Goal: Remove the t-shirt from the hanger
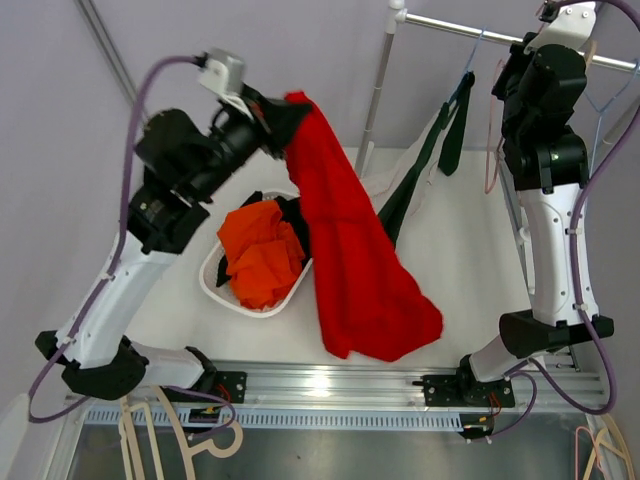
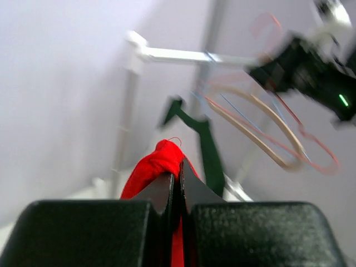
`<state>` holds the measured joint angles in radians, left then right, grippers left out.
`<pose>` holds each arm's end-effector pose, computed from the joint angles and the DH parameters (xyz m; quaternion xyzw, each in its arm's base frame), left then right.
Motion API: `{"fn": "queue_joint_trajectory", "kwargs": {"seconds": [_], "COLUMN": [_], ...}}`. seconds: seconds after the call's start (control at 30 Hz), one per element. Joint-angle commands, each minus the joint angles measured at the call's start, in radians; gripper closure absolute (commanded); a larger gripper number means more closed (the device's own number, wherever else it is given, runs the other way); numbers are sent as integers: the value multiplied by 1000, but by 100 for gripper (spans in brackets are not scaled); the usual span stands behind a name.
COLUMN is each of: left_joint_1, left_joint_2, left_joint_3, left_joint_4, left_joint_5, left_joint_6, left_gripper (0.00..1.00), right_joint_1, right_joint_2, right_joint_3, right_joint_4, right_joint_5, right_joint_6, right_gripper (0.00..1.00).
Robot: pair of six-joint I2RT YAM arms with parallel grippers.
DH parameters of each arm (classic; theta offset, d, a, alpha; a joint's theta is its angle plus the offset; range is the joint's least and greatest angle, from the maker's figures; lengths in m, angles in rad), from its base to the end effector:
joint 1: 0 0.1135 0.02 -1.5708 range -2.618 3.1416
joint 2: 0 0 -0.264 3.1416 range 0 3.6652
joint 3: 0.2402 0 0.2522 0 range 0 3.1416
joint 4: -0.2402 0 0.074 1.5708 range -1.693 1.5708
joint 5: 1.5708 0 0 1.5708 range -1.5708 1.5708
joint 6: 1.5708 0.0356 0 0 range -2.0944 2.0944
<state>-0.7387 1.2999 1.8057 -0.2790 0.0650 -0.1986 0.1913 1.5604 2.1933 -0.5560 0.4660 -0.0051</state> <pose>0.1768 -0.1642 0.5637 0.1905 0.5929 -0.3713 0.6887 0.2826 0.0384 0.5789 0.1038 0.6745 -0.0898 0.7254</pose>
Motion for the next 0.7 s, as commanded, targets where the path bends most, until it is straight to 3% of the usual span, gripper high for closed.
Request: {"fn": "queue_joint_trajectory", "kwargs": {"seconds": [0.0,0.07,0.23,0.3,0.67], "left_joint_1": [151,217,332,370,387], "left_joint_2": [39,96,303,355,283], "left_joint_3": [122,197,619,667,577], "left_joint_4": [44,64,1,32,58], "left_joint_5": [85,81,125,185,200], "left_joint_6": [-55,-38,-64,-100,-78], "left_gripper": [99,99,99,99,99], "right_joint_1": [-9,-16,-45,-61,-162], "right_joint_2": [29,38,62,67,108], "right_joint_3": [34,33,25,16,-14], "right_joint_4": [102,114,139,146,159], "right_joint_5": [28,31,45,42,7], "right_joint_6": [-59,-68,-93,-93,-65], "right_gripper": [100,100,100,100,100]}}
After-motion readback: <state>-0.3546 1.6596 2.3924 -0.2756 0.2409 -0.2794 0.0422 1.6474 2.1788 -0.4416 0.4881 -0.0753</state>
